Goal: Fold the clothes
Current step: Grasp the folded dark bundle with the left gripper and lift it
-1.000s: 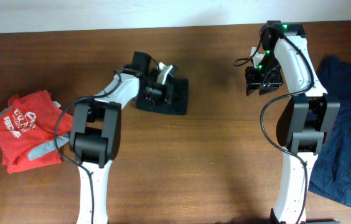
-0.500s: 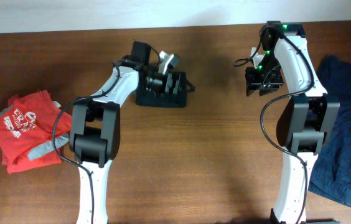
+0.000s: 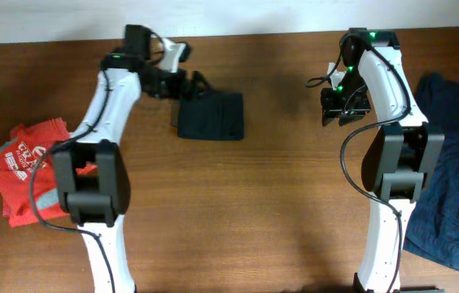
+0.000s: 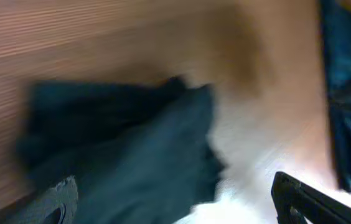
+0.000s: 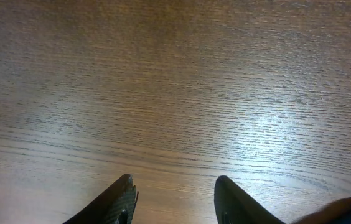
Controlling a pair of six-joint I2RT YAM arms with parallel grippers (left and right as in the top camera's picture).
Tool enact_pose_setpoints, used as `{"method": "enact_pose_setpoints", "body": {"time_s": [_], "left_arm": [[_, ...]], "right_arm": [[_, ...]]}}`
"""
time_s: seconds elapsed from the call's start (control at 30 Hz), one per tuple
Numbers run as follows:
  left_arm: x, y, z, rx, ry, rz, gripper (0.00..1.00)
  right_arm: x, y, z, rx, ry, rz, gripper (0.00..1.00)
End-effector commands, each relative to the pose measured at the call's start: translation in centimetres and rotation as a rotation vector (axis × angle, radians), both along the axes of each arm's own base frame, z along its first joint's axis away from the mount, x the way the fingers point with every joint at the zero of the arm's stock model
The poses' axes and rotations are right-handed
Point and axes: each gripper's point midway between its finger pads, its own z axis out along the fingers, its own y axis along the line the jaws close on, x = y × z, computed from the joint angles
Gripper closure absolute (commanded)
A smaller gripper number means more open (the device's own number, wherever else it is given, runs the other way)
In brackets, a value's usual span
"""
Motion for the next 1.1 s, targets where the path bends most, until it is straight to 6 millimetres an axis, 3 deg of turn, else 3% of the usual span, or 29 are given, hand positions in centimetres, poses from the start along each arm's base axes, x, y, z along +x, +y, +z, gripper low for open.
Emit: {"method": "enact_pose_setpoints", "body": {"time_s": [0.0,0.17,0.37,0.5,0.6,0.7,0.77,0.83,0.87,1.0,1.07], "left_arm": [[0.8,4.6,-1.9,0.1,0.042,0.105,0.01],[0.5,5.4,-5.5,0.117,0.12,0.121,0.01],[-0.4,4.9,-10.0,0.111,0.229,0.119,0.01],[-1.0,3.5,-10.6,0.048,0.265,0.093,0.02],[-1.5,1.8,-10.9,0.011,0.278,0.056,0.11],[-2.1,0.2,-11.3,0.018,0.287,0.023,0.28],[-2.2,-0.5,-11.3,0.018,0.279,0.01,0.5],[-2.0,-0.7,-11.3,0.017,0.266,0.007,0.88],[-1.9,-0.6,-11.3,0.024,0.263,0.009,0.97],[-1.6,0.6,-11.2,0.052,0.26,0.035,0.99],[-1.0,3.1,-9.7,0.135,0.237,0.088,0.99]], "right_arm": [[0.3,0.0,1.7,-0.012,-0.044,0.015,0.53],[0.2,0.0,1.8,-0.012,-0.037,0.015,0.53],[0.0,0.0,1.8,-0.011,-0.032,0.015,0.53],[0.1,0.0,1.8,-0.011,-0.033,0.015,0.53],[0.1,0.0,1.8,-0.011,-0.033,0.015,0.53],[0.1,0.0,1.8,-0.011,-0.033,0.015,0.53],[0.1,0.0,1.8,-0.011,-0.033,0.015,0.53],[0.1,0.0,1.8,-0.011,-0.033,0.015,0.53],[0.0,0.0,1.8,-0.011,-0.033,0.015,0.53],[0.0,0.0,1.8,-0.011,-0.033,0.015,0.53],[0.0,0.0,1.8,-0.011,-0.03,0.015,0.53]]}}
